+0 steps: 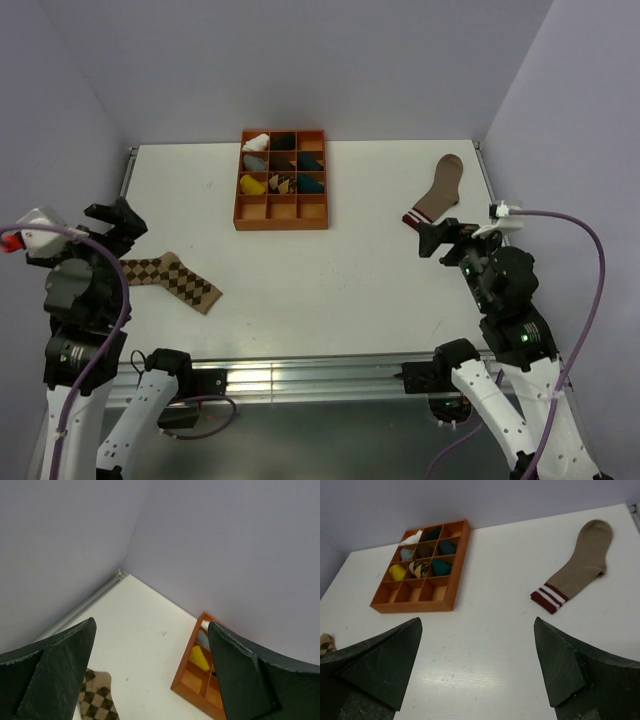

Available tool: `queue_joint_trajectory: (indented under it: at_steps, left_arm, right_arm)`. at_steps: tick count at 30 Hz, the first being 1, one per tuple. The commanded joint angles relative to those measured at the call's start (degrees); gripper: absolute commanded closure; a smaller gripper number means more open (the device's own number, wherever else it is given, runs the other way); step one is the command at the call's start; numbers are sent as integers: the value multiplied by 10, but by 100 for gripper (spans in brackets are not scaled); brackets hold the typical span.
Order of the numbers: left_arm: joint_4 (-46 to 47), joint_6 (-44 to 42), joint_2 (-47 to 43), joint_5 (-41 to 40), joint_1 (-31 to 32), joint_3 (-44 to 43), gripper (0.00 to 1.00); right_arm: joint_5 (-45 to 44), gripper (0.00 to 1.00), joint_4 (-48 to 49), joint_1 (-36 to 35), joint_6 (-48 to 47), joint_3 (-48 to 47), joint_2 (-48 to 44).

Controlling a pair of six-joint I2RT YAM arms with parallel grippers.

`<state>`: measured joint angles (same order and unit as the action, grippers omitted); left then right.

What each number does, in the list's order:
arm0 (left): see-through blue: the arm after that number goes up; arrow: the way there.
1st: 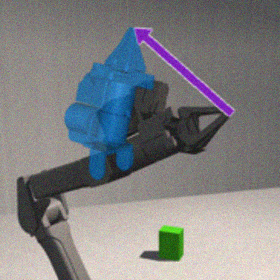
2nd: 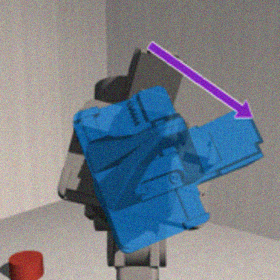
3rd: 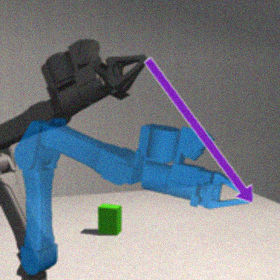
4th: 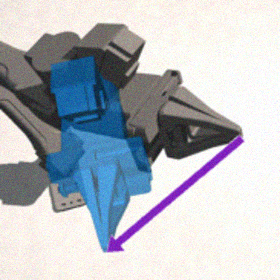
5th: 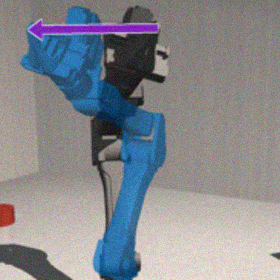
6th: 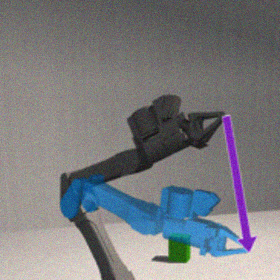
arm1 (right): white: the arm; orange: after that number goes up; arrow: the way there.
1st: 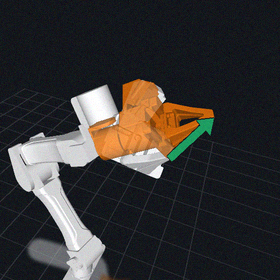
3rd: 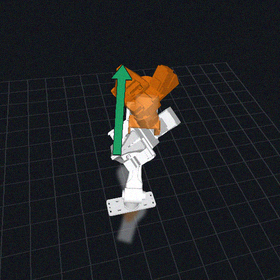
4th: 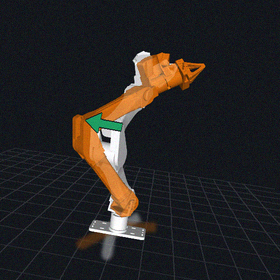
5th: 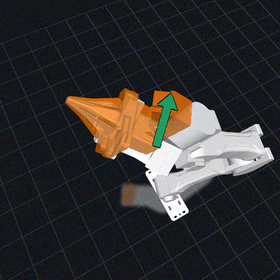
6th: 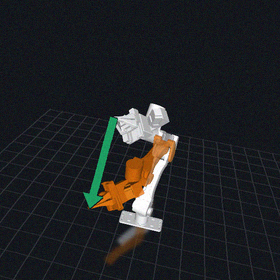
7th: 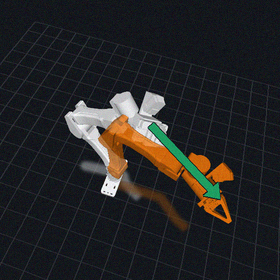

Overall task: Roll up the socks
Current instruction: Move the sock to the center of the board.

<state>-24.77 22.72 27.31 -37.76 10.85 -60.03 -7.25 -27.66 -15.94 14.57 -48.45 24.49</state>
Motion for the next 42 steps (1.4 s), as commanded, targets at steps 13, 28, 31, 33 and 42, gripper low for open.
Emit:
queue_joint_trajectory:
  at_steps: [13,28,31,33,42]
  left_arm:
    - [48,77,96,184,1,119,1]
    - [102,58,103,237,1,192,1]
    - [101,53,103,235,1,193,1]
    - [103,52,103,238,1,196,1]
    - [101,52,99,241,1,197,1]
  right_arm:
    - [2,0,86,38,116,-96,419]
    - [160,2,103,184,56,-233,763]
    - [178,2,76,188,45,-261,802]
    - [181,2,78,188,47,-261,812]
    - [242,2,44,188,43,-278,881]
